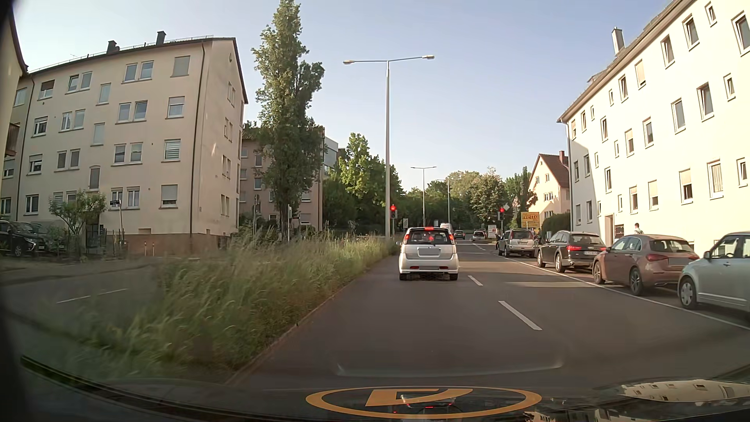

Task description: Follow the waypoints while adhering to traffic rules and regulations

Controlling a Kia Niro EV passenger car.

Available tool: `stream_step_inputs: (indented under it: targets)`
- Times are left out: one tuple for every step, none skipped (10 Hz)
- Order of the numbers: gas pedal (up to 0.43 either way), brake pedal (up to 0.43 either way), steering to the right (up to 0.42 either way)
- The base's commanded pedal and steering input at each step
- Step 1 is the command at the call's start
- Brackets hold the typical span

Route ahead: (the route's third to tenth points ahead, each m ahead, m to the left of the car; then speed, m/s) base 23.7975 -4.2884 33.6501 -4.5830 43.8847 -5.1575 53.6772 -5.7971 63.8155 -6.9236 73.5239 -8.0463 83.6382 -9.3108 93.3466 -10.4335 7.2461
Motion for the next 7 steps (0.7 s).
stream_step_inputs:
  targets:
    - [0.0,0.0,0.01]
    - [0.0,0.0,0.01]
    - [0.0,0.0,0.01]
    - [0.0,0.0,0.01]
    - [0.0,0.006,0.01]
    - [0.0,0.061,0.009]
    - [0.0,0.128,0.01]
